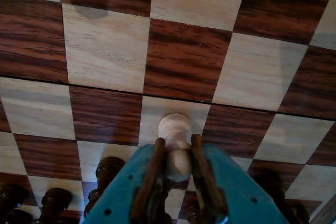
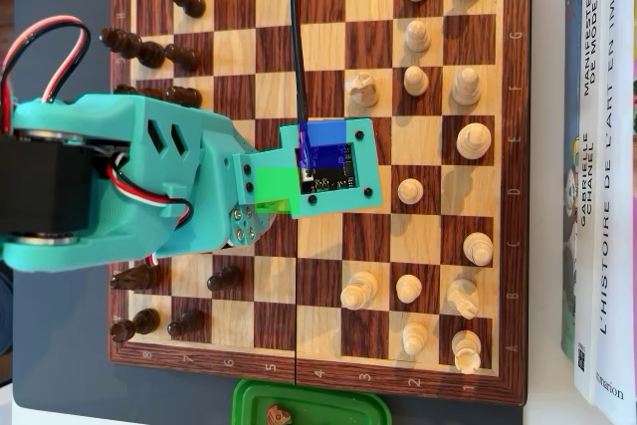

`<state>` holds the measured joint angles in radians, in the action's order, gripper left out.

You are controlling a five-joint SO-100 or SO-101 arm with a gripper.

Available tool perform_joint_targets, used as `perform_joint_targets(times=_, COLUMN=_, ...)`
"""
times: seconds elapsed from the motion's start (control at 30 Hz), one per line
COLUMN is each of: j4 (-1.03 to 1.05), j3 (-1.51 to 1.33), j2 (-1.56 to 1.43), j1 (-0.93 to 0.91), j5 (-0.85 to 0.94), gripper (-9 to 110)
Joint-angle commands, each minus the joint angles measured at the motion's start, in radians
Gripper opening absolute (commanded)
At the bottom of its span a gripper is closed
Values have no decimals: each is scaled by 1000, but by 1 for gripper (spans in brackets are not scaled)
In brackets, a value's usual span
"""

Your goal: Play chess

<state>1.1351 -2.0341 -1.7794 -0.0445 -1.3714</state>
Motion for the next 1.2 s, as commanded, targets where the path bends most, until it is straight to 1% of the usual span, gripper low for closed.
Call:
perform_joint_targets(times=0.0, j4=-5, j3=2, j2=-5, j1=14, j5=-2, gripper=8)
perform_joint_targets(times=0.4, j4=-5, j3=2, j2=-5, j1=17, j5=-3, gripper=9)
perform_joint_targets(times=0.53, j4=-5, j3=2, j2=-5, j1=17, j5=-3, gripper=14)
perform_joint_targets(times=0.83, j4=-5, j3=2, j2=-5, j1=17, j5=-3, gripper=15)
perform_joint_targets(times=0.97, j4=-5, j3=3, j2=-9, j1=18, j5=-3, gripper=18)
perform_joint_targets(times=1.17, j4=-5, j3=17, j2=-20, j1=20, j5=-2, gripper=18)
